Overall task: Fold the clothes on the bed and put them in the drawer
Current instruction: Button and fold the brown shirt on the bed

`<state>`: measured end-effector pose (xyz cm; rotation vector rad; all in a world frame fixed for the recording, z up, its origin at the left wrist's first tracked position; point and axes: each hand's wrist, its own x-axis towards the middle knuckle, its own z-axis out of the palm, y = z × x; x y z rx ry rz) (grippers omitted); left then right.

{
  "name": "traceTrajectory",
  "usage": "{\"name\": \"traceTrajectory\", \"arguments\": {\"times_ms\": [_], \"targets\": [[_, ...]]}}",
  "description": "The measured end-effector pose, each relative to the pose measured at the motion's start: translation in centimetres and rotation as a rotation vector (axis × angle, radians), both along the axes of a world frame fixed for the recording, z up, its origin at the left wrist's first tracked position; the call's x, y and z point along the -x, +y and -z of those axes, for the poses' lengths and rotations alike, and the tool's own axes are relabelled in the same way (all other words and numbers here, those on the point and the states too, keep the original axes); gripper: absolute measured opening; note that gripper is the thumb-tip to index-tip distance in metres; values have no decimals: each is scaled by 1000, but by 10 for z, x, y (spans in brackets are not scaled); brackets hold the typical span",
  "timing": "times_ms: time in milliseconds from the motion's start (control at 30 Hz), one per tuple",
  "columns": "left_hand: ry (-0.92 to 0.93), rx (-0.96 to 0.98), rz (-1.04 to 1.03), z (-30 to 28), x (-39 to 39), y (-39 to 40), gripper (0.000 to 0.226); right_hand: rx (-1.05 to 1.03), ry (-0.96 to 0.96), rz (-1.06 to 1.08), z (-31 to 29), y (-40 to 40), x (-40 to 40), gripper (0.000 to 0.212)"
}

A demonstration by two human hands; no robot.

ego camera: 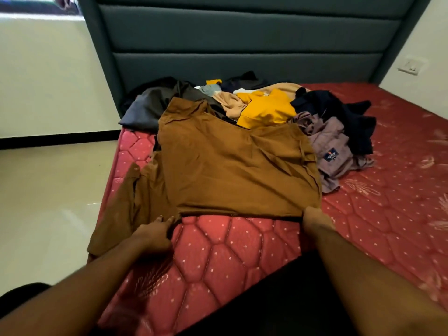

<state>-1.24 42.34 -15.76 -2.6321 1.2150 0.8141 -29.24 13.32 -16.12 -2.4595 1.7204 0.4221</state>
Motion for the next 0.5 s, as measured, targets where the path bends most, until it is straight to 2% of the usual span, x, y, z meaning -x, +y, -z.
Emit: {"name": "traceTrajectory", "arguments": {"times_ms": [67, 100, 133, 200, 233, 267, 333, 367, 433, 500], "targets": [[-33, 198, 14, -5, -6, 11, 30, 19, 72, 24, -7, 8, 3, 50], [-106, 281, 17, -7, -12, 19, 23, 27, 126, 23, -11, 11, 3, 61], [-173, 325, 2, -8, -19, 29, 28, 45, 200, 11, -15, 15, 2, 73], [-270, 174, 11, -7, -28, 47, 39, 93, 367, -77, -17, 22, -6, 96], [-281, 68, -9, -6, -28, 54, 49, 103, 427, -151, -16, 25, -12, 95], [-244, -15, -67, -3, -25, 59, 62, 83, 439, -218, -16, 28, -20, 84], [-161, -108, -199, 3, -12, 67, 86, 7, 269, -320, -10, 42, -47, 63], [-125, -135, -240, 0, -1, 68, 95, -36, 164, -388, -6, 53, -64, 60], [-79, -130, -217, -8, 28, 62, 98, -122, 7, -555, 2, 81, -94, 59], [-42, -93, -32, -23, 57, 52, 89, -148, -63, -678, 11, 109, -118, 58]]}}
